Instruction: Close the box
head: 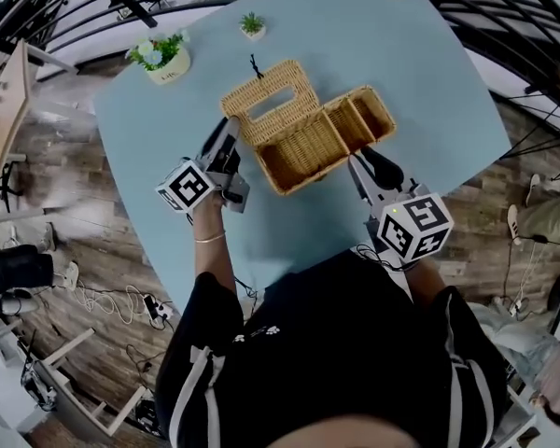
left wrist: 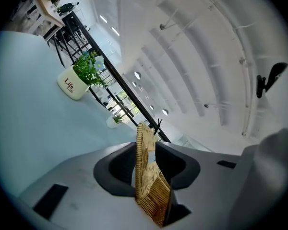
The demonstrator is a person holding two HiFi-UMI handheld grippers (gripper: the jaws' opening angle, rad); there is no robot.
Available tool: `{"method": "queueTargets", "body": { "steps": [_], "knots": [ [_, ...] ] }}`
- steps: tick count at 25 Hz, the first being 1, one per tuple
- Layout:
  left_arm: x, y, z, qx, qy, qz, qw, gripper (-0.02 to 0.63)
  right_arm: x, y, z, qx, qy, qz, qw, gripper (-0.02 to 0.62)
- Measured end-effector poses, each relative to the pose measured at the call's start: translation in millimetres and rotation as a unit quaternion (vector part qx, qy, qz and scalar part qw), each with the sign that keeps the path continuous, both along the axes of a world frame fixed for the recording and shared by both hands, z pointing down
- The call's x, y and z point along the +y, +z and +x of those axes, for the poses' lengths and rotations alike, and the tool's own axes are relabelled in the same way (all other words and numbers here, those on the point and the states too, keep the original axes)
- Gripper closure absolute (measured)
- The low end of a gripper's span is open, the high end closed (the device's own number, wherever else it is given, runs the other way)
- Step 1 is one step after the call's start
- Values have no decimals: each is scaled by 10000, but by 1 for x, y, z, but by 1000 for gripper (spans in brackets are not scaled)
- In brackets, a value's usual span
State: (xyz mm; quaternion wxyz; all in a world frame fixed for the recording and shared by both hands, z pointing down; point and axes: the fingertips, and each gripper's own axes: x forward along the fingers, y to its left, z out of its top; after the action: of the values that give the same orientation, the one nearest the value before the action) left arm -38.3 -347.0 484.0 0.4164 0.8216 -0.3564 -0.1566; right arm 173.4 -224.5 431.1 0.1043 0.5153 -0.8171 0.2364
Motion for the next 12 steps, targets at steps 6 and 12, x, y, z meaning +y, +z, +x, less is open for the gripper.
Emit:
{"method": "queueTargets", "body": {
  "steps": [6,12],
  "knots": [
    [13,-6,0,-371,-3,384,9986,494,1,3,-1,-6,-124,0,9999,494],
    [20,-10,2,-720,71,610,9955,494,-1,1,-2,-23,-205,28,9998,495]
  ]
}}
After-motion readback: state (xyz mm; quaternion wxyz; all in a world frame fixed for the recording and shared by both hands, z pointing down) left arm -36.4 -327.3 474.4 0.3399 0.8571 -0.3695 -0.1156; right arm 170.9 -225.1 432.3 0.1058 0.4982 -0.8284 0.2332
